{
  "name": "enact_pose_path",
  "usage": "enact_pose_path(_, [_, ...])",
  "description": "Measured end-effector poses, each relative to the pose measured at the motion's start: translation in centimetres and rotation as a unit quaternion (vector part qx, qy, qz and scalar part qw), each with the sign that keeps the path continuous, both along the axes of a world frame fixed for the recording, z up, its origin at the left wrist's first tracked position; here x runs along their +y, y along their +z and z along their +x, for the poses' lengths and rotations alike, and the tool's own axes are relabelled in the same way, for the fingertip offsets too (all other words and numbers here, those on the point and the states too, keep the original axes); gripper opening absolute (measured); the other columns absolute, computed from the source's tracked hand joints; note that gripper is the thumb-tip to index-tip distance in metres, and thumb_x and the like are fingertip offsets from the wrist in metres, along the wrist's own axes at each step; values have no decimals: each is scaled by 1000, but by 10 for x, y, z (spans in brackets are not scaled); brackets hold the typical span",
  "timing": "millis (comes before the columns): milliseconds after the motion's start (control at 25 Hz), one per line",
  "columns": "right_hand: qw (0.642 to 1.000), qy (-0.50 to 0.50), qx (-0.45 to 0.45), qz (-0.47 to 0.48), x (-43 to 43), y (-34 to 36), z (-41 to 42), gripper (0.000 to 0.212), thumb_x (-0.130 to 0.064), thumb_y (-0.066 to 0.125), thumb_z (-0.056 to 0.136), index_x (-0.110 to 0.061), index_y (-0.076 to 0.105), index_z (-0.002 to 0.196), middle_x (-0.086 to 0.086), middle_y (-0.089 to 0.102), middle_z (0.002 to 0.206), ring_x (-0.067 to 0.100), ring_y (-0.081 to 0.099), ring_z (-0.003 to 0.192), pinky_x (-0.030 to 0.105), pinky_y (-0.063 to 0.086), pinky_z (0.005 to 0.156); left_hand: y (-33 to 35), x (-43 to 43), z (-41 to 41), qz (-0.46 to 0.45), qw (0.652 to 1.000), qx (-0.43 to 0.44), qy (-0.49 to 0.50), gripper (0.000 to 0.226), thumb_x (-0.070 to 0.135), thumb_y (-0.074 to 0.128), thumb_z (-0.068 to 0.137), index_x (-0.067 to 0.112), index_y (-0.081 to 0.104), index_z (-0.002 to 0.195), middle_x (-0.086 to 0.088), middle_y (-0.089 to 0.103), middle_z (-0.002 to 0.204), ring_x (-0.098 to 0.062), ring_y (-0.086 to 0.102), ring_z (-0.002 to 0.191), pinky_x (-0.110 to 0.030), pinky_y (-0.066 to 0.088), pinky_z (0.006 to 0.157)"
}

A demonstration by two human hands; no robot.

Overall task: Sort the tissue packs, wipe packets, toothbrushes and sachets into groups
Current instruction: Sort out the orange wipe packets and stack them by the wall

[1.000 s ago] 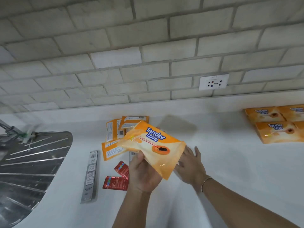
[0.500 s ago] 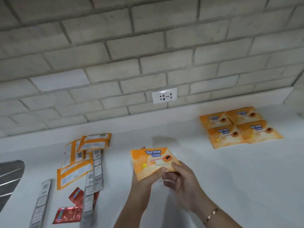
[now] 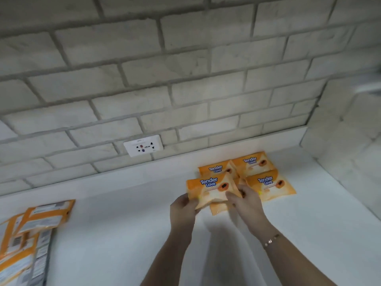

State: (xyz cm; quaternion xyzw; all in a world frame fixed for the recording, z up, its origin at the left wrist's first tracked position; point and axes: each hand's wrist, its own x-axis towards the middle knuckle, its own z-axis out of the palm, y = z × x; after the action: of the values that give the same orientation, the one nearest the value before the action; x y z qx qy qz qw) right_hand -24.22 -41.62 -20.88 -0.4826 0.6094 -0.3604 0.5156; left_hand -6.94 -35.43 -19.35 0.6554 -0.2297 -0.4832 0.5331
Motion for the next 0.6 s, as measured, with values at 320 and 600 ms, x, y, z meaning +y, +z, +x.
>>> enact_pose_path(320, [991,37,129,1,-90,0,-19,33,-20,59,100,-14,58,132,-1,66,100,24,72,54,25,52,42,-6,-99,-30,63,978,-195,-45,18,11,54,90,14,72,87,-1,75,82,-18,70,73,-26,51,57])
enact_pose_path(600, [952,80,278,-97,-110,-15,-20,13,-15,50,103,-21,60,97,-2,63,91,8,57,71,12,37,43,-36,-116,-36,111,877,-458,-94,26,40,44,103,25,64,112,6,67,109,-21,59,106,-44,51,94])
